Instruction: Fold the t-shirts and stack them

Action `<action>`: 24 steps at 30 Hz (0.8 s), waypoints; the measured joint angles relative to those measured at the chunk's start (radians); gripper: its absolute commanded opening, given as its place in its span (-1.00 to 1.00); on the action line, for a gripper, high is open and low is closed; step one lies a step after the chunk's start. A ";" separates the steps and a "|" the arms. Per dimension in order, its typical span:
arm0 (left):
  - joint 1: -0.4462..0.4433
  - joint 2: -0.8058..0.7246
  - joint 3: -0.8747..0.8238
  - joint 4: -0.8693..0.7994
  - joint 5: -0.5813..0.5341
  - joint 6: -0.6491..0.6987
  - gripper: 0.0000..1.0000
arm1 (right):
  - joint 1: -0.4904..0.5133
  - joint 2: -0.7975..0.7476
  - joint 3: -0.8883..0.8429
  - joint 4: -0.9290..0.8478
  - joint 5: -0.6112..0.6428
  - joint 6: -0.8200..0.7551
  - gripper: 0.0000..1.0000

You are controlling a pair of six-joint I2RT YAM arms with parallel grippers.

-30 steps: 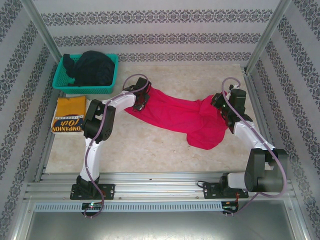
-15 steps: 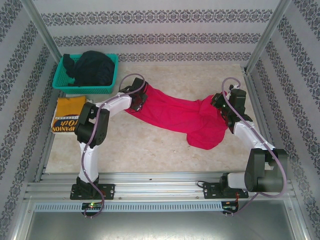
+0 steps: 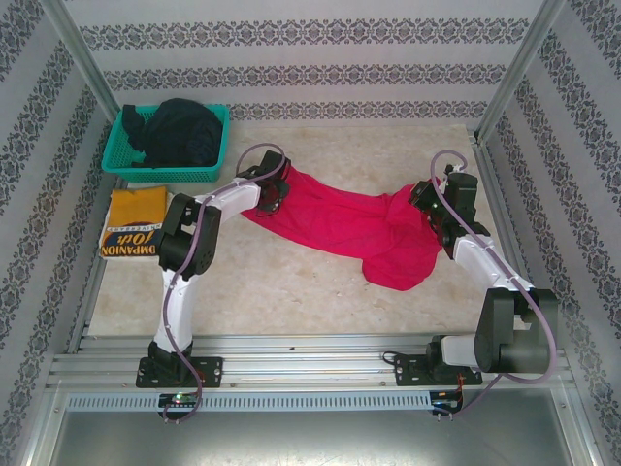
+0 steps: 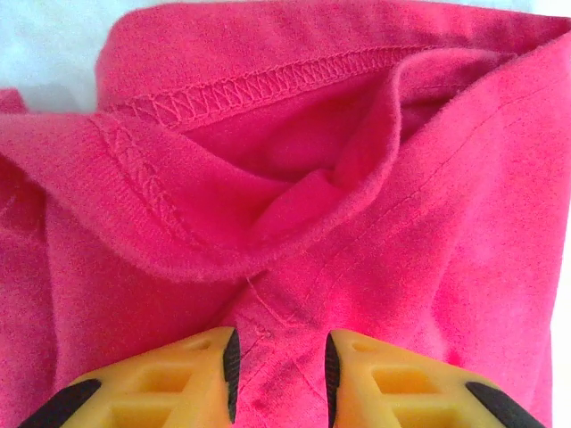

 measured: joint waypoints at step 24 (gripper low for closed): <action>0.031 0.080 0.131 -0.005 0.018 0.018 -1.00 | 0.000 -0.002 0.000 -0.001 0.000 0.000 -1.00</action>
